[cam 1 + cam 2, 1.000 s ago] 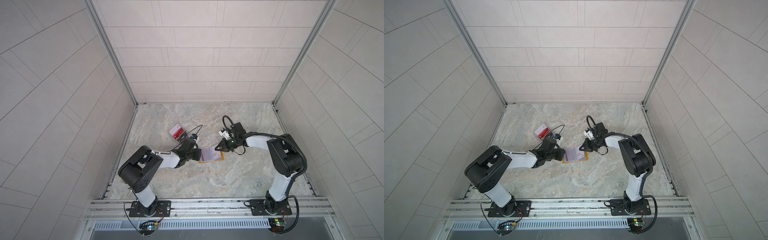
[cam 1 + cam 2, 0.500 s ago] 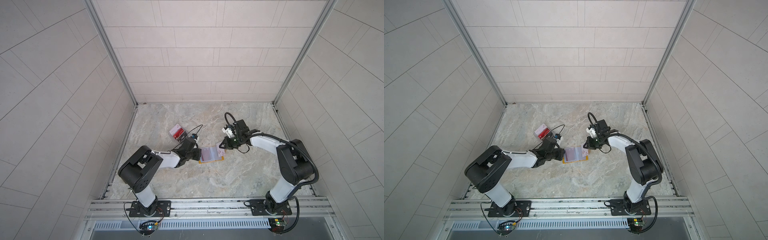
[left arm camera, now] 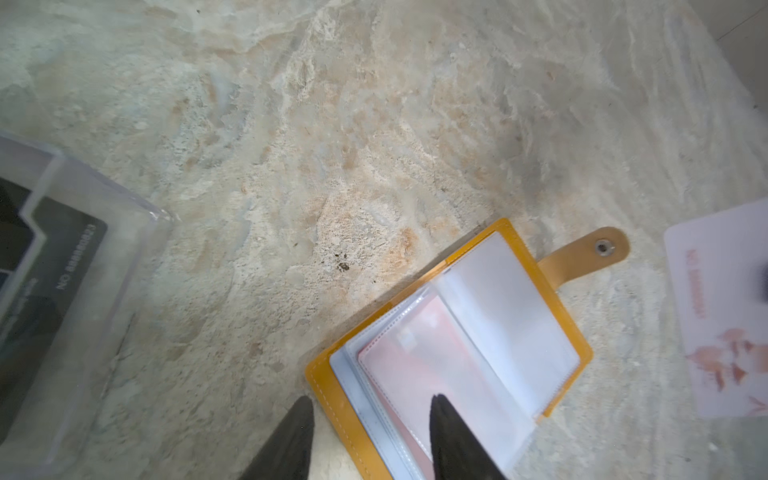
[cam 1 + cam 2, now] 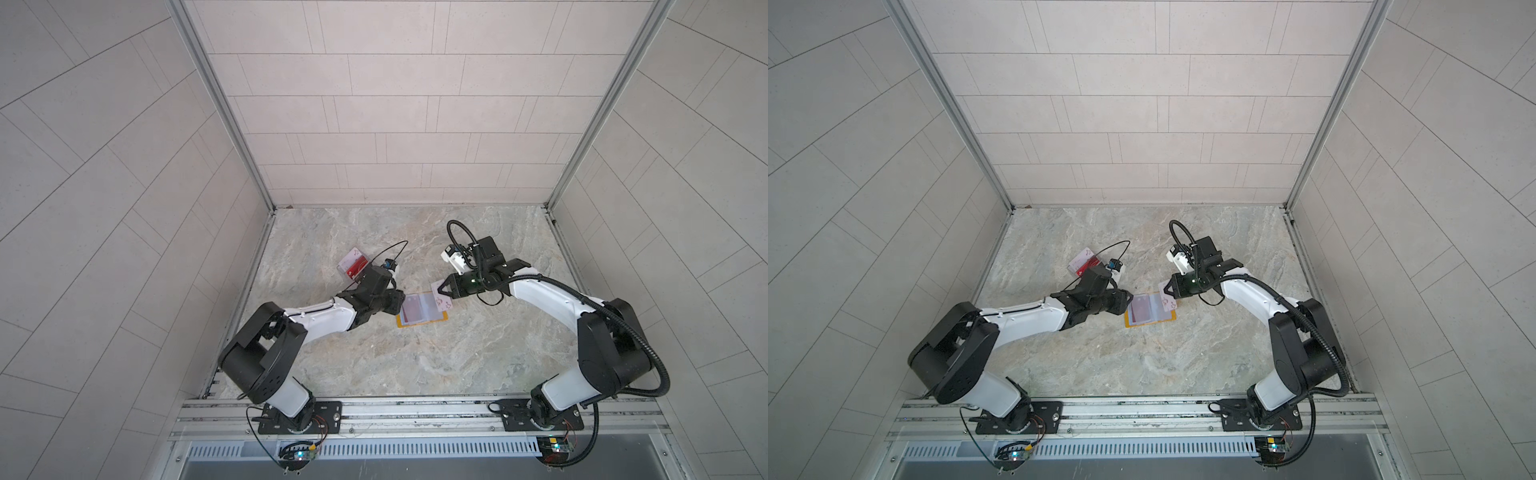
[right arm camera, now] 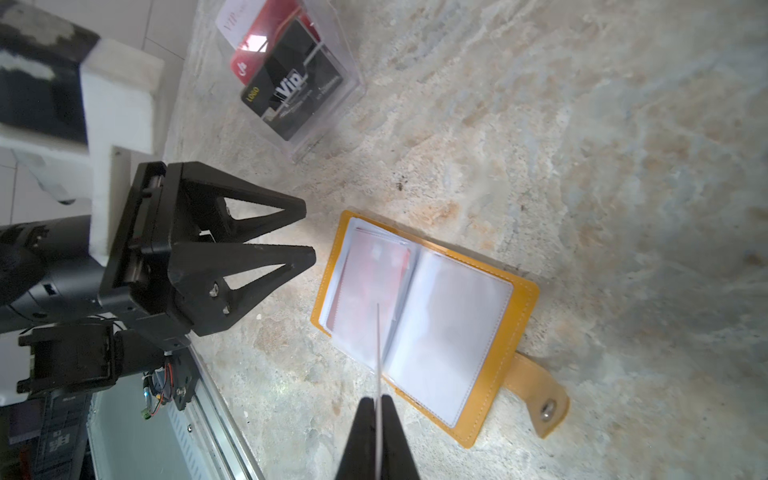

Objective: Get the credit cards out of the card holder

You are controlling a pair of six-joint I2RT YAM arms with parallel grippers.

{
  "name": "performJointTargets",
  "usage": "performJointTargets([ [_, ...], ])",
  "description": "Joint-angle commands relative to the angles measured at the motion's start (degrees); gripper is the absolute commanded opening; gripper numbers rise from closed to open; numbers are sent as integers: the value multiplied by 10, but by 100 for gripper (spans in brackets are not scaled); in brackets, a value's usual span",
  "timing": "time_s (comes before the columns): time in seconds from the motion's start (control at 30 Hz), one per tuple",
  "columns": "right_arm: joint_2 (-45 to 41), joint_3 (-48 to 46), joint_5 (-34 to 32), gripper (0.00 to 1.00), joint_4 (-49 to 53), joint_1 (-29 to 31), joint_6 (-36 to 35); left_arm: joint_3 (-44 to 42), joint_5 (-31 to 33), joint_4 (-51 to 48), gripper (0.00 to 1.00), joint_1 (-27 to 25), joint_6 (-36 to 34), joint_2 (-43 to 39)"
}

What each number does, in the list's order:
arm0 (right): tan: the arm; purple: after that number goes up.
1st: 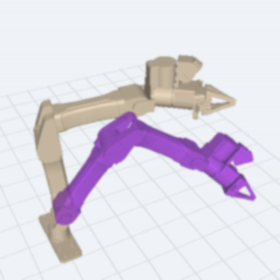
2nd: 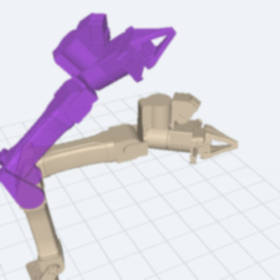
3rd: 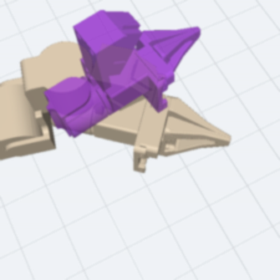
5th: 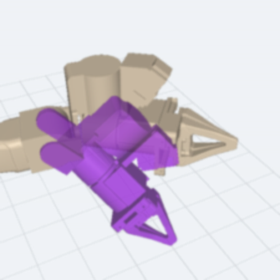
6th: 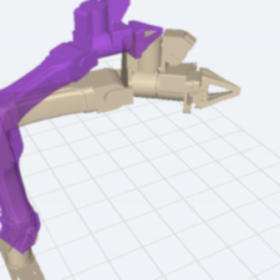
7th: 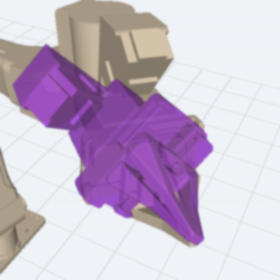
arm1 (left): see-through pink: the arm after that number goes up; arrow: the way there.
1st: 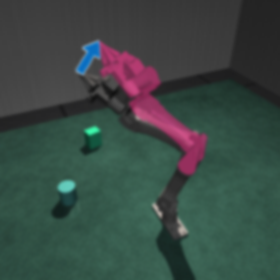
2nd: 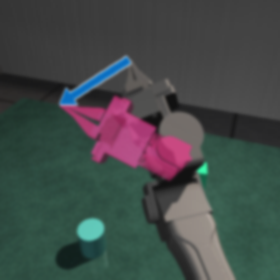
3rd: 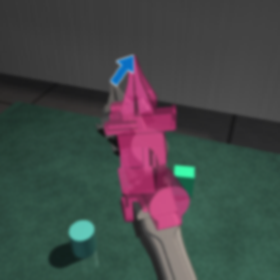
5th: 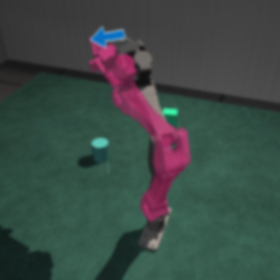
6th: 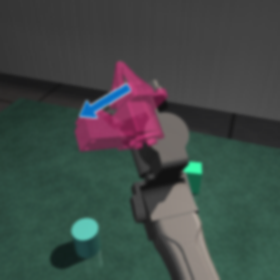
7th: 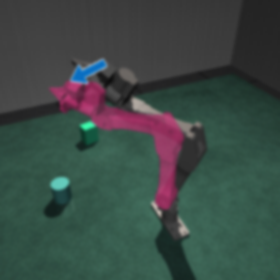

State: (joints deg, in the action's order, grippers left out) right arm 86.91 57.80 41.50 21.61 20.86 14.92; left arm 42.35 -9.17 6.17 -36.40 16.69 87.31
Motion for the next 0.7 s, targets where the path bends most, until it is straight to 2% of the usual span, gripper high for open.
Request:
performJointTargets([
  [0.0, -37, 11, 53, 0, 7, 1, -45, 37, -41, -77, 56, 2, -59, -34],
  [0.17, -53, 24, 127, 0, 20, 9, -86, 84, -166, -169, 56, 11, -122, -71],
  [0.33, -64, 39, 159, 0, 41, 28, -129, 119, -282, -246, 57, 38, -162, -108],
  [0.47, -59, 57, 210, 0, 81, 39, -186, 116, -355, -239, 60, 45, -168, -134],
  [0.67, -51, 83, 253, 0, 177, 45, -284, 117, -430, -248, 57, 53, -193, -152],
])
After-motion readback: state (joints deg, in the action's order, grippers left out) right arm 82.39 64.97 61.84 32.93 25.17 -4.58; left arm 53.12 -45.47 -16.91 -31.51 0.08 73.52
